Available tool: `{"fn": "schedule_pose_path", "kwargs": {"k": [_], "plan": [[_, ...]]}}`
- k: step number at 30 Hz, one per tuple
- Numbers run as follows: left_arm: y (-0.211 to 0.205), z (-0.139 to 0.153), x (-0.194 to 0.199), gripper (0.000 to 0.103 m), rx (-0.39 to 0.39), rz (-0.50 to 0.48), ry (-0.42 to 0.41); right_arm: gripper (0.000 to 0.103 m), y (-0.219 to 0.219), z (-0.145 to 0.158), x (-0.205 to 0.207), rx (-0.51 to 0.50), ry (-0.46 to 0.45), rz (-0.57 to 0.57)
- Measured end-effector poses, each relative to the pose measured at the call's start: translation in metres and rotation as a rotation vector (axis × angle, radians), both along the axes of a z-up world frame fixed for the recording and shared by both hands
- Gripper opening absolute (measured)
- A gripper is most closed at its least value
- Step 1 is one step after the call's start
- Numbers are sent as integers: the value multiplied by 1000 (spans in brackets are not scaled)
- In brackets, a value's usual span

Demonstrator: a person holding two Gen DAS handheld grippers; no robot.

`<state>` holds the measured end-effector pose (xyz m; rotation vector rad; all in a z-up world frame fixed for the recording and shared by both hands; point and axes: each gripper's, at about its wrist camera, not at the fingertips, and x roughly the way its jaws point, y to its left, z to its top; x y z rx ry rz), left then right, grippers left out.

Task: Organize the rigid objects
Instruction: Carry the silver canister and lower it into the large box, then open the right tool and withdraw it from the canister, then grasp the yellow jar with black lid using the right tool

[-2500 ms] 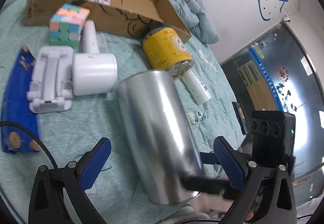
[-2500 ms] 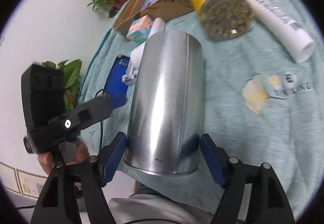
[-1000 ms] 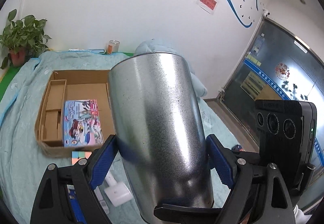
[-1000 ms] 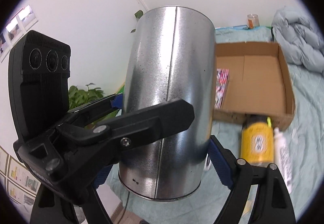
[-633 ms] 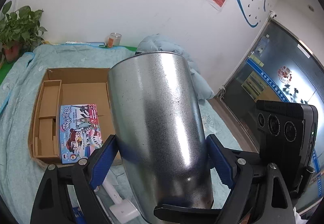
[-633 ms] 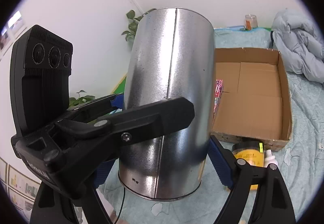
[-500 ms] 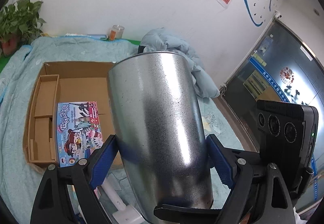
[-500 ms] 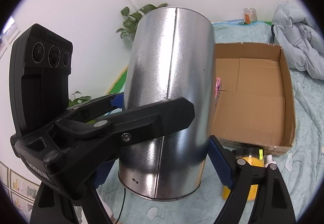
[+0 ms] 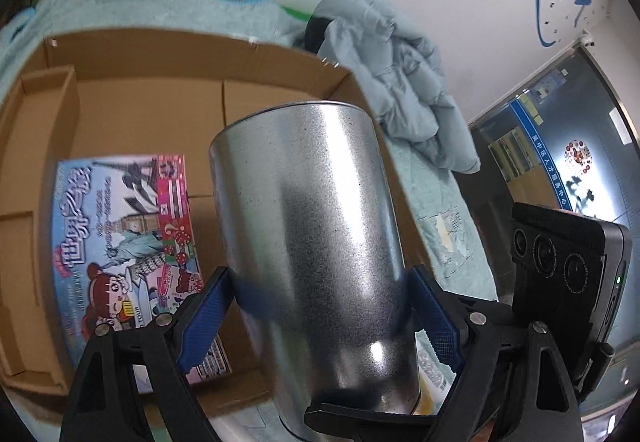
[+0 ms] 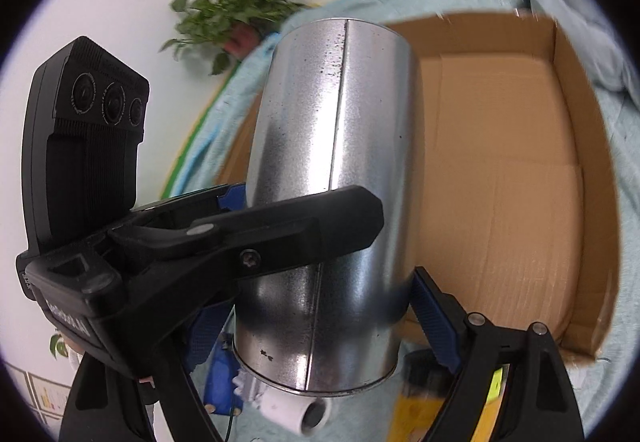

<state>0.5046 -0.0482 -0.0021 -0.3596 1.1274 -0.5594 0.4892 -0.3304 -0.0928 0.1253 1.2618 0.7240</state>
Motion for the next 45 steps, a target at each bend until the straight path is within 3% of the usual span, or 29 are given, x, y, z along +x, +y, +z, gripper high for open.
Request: {"fn": "schedule_pose_path", "kwargs": {"k": [9, 13, 16, 22, 25, 27, 28, 29, 31, 33, 36, 39, 41, 43, 45], "plan": [[-3, -59, 22, 86, 48, -7, 92, 85, 2, -56, 18, -24, 119, -50], [-13, -55, 18, 86, 164, -23, 49, 85, 1, -67, 20, -36, 148, -95], [-5, -49, 15, 87, 162, 8, 49, 85, 1, -68, 22, -29, 149, -100], [23, -7, -24, 87, 159, 90, -62, 86, 6, -64, 25, -57, 117, -110], [37, 20, -63, 87, 200, 153, -196, 87, 9, -36, 2, -99, -7, -72], [46, 37, -92, 90, 233, 199, -286, 89, 7, -4, -27, -136, -176, -62], [50, 46, -111, 97, 250, 236, -349, 91, 3, 14, -46, -160, -277, -78], [53, 54, -131, 102, 252, 273, -414, 91, -2, 27, -64, -168, -352, -94], [58, 67, -171, 103, 256, 343, -533, 94, -14, 44, -96, -172, -456, -133], [59, 70, -197, 103, 276, 359, -563, 95, -27, 46, -128, -194, -528, -158], [56, 66, -225, 102, 302, 386, -563, 95, -40, 33, -151, -249, -523, -168], [54, 61, -247, 89, 302, 372, -567, 95, -61, 14, -157, -238, -440, -179], [53, 58, -256, 43, 306, 349, -525, 95, -78, 4, -157, -224, -387, -192], [58, 57, -263, 38, 313, 331, -471, 95, -86, -3, -155, -220, -363, -201], [61, 63, -275, 48, 314, 341, -489, 95, -87, -12, -148, -223, -341, -198]]}}
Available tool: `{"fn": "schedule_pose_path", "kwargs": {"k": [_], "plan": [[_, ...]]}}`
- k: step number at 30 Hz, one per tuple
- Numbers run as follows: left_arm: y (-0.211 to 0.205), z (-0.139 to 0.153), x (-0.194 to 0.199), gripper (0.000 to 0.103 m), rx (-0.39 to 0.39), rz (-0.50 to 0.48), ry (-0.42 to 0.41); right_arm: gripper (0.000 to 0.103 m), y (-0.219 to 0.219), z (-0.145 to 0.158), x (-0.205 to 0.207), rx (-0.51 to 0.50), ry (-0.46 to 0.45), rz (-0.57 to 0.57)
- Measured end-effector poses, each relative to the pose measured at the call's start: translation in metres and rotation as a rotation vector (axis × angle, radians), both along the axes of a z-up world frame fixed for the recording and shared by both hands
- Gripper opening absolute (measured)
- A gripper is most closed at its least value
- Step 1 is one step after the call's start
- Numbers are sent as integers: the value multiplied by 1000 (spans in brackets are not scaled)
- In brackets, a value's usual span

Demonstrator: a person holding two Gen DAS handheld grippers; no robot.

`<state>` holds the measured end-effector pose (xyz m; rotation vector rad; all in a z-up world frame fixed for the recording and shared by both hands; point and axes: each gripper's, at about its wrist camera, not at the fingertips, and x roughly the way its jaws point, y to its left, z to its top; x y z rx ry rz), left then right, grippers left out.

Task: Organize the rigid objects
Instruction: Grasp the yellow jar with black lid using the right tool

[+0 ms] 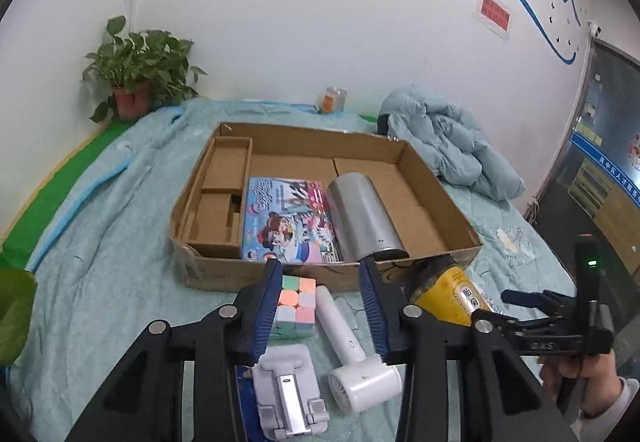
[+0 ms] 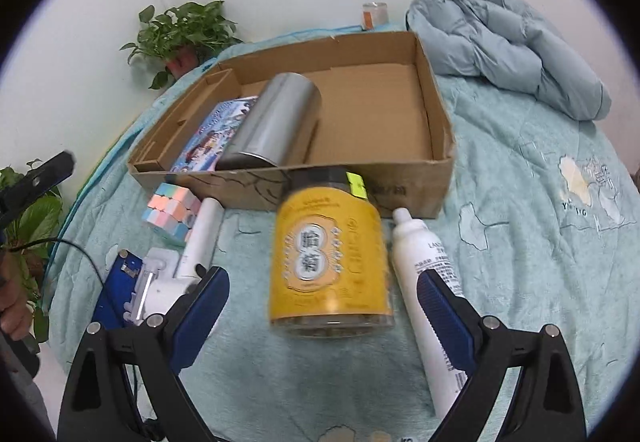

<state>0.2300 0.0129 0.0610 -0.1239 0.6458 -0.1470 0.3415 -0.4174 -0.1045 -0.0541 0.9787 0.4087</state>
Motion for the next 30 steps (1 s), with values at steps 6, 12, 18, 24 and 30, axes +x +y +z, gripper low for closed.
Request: {"fn": "schedule_pose_path", "kwargs": {"k": [6, 12, 18, 24, 30], "plan": [[10, 31, -34, 102, 32, 30, -12, 83, 4, -33, 15, 12, 114, 31], [-17, 11, -38, 102, 1, -81, 107, 82, -12, -30, -20, 40, 119, 19], [-80, -46, -38, 102, -180, -327, 318, 83, -11, -26, -102, 19, 194, 139], [-109, -98, -54, 99, -268, -405, 526, 84, -31, -12, -121, 311, 331, 201], [-100, -126, -58, 97, -367, -362, 617, 82, -25, -38, -102, 290, 449, 223]]}}
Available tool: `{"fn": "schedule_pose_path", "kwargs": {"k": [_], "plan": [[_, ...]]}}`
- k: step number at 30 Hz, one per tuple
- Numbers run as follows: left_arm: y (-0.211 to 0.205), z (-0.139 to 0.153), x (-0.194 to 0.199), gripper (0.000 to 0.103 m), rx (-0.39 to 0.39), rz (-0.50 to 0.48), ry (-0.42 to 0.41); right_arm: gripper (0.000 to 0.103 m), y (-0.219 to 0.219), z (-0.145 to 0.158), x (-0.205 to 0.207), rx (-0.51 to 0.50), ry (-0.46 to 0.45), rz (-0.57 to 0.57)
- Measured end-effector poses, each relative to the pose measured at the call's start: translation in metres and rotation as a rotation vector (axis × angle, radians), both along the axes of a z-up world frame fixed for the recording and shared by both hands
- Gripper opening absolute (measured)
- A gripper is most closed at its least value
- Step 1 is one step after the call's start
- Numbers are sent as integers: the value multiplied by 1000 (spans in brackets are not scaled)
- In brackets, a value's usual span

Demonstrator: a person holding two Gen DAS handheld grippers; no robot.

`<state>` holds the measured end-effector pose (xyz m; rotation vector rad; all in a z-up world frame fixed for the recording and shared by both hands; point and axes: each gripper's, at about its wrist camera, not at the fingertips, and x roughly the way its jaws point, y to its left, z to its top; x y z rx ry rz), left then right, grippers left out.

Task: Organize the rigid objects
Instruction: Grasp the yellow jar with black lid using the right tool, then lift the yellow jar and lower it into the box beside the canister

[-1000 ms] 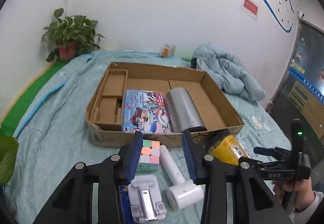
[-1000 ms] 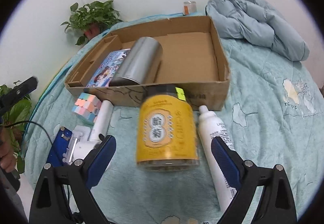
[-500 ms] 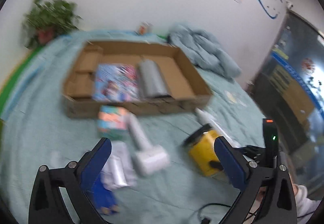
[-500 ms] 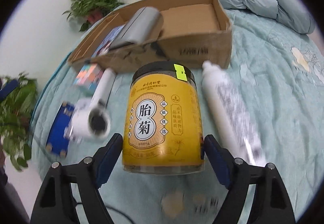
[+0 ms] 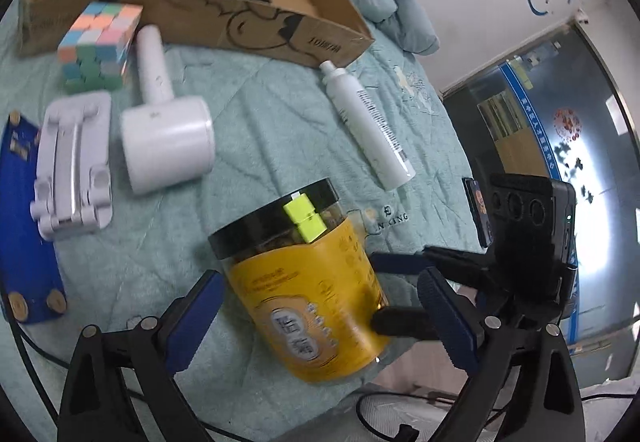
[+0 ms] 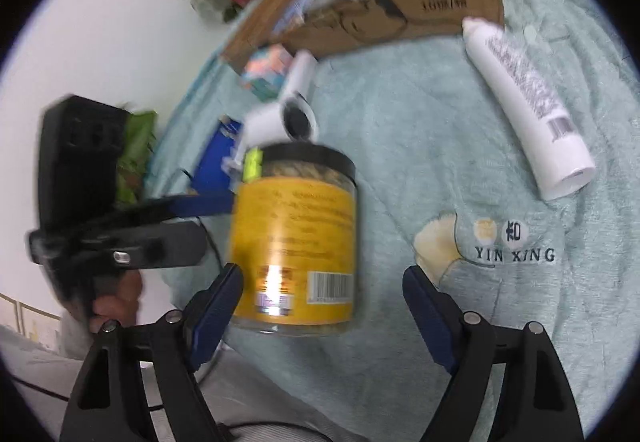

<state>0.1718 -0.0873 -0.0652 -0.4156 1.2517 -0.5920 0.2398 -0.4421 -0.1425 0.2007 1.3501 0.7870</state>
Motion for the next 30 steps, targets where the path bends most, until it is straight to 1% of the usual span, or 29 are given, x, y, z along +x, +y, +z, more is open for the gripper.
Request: {"fn": "schedule_pose_path", "kwargs": {"k": [2, 6, 8, 12, 17, 18, 20, 23, 26, 30], "plan": [[2, -8, 3, 97, 2, 24, 27, 81, 14, -10, 0, 35, 52, 31], [6, -25, 5, 95, 30, 71, 64, 82, 45, -24, -5, 53, 94, 68], [10, -32, 6, 89, 42, 85, 84, 84, 58, -25, -8, 35, 83, 72], [17, -37, 6, 89, 29, 101, 88, 85, 74, -20, -11, -19, 49, 84], [22, -34, 5, 86, 29, 103, 55, 85, 79, -18, -11, -54, 15, 67], [22, -30, 5, 86, 30, 98, 43, 85, 83, -16, -11, -66, 1, 64], [21, -15, 0, 85, 47, 87, -10, 85, 87, -8, -12, -93, -39, 59], [20, 9, -1, 84, 70, 77, -89, 85, 85, 8, -11, -81, -90, 45], [21, 38, 2, 84, 68, 77, -170, 85, 83, 32, -7, -74, -177, 36], [15, 82, 11, 84, 89, 60, -295, 85, 78, 66, 1, -46, -288, 20]]}}
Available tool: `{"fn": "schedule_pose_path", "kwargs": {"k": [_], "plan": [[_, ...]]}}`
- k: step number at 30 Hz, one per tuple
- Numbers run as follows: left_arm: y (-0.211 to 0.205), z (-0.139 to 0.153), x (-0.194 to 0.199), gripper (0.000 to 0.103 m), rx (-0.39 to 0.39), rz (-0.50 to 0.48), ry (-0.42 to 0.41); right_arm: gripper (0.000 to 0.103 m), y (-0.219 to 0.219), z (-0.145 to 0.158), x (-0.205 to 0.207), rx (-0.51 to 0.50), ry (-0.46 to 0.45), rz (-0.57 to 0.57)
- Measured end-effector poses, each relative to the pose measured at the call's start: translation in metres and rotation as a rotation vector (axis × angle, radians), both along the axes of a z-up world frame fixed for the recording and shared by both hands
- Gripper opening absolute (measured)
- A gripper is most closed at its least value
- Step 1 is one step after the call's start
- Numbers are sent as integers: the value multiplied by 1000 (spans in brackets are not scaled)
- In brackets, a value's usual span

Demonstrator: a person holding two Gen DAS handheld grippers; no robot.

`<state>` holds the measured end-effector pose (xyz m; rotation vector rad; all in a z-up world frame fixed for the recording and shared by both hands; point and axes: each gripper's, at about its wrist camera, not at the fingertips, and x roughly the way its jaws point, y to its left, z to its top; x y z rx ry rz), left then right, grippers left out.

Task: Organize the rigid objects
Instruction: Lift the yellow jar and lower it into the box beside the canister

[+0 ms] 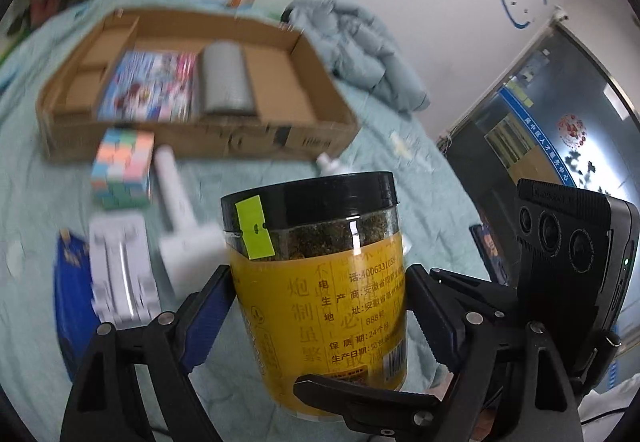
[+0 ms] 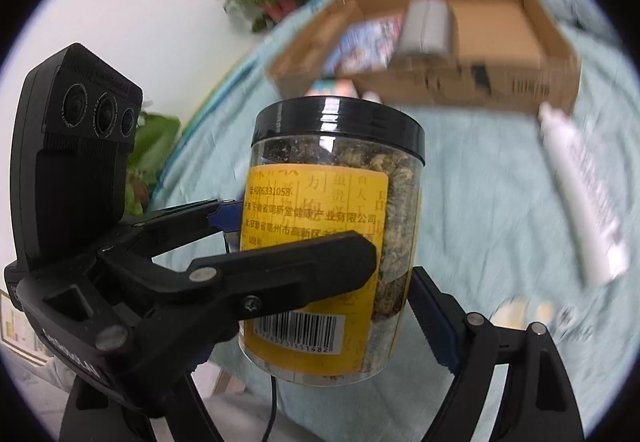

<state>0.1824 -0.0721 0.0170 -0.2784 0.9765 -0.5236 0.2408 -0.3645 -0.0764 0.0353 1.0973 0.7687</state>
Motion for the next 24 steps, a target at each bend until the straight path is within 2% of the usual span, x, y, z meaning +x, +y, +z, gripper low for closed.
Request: {"fn": "schedule_pose_path", "kwargs": {"k": [4, 10, 18, 24], "plan": [[-3, 46, 10, 84, 19, -11, -120, 85, 4, 36, 10, 19, -125, -5], [-4, 87, 22, 83, 47, -9, -221, 84, 13, 69, 22, 29, -242, -8], [-5, 112, 52, 83, 57, 5, -247, 84, 22, 84, 49, 41, -277, -1], [-11, 124, 103, 83, 59, 1, -247, 85, 23, 95, 91, 47, -262, -3]]}}
